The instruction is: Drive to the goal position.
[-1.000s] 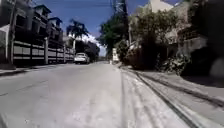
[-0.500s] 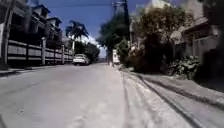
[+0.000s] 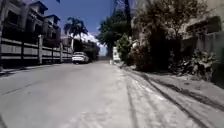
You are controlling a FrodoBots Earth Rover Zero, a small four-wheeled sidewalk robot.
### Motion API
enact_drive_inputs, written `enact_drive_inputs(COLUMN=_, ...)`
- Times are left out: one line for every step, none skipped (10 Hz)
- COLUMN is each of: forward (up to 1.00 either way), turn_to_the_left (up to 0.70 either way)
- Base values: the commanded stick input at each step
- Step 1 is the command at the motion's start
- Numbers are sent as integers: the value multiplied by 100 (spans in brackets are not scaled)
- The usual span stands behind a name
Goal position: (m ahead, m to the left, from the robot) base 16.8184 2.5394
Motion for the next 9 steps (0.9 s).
enact_drive_inputs(forward=100, turn_to_the_left=0)
enact_drive_inputs(forward=100, turn_to_the_left=10)
enact_drive_inputs(forward=100, turn_to_the_left=33)
enact_drive_inputs(forward=100, turn_to_the_left=35)
enact_drive_inputs(forward=100, turn_to_the_left=2)
enact_drive_inputs(forward=100, turn_to_the_left=0)
enact_drive_inputs(forward=100, turn_to_the_left=0)
enact_drive_inputs(forward=100, turn_to_the_left=0)
enact_drive_inputs(forward=100, turn_to_the_left=0)
